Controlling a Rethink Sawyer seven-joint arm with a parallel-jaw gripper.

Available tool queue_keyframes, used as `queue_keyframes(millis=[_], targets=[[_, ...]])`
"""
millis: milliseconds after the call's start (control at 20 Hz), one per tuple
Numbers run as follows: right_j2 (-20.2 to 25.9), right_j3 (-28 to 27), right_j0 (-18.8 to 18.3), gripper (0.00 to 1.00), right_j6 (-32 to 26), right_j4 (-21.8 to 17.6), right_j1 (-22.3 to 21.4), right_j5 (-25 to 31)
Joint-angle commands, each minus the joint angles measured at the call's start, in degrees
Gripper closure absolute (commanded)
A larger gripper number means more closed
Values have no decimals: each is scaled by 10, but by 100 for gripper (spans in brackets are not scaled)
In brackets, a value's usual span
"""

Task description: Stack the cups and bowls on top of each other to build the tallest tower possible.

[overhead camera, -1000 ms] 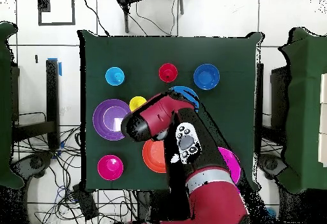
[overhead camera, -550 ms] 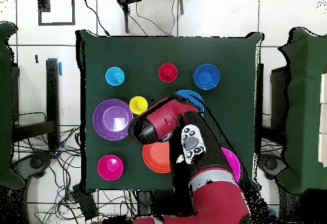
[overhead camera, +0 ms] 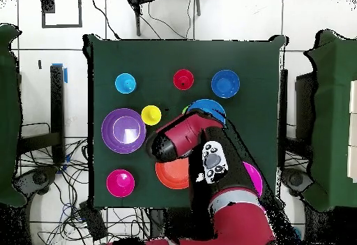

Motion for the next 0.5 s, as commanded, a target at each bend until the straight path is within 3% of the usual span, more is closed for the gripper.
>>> queue_keyframes(millis=[50,300,500], targets=[[27,30,24,100,52,10,4,-39],[62,48,15,100,36,54,-31,-27],[61,45,28,100,31,70,-50,-10]])
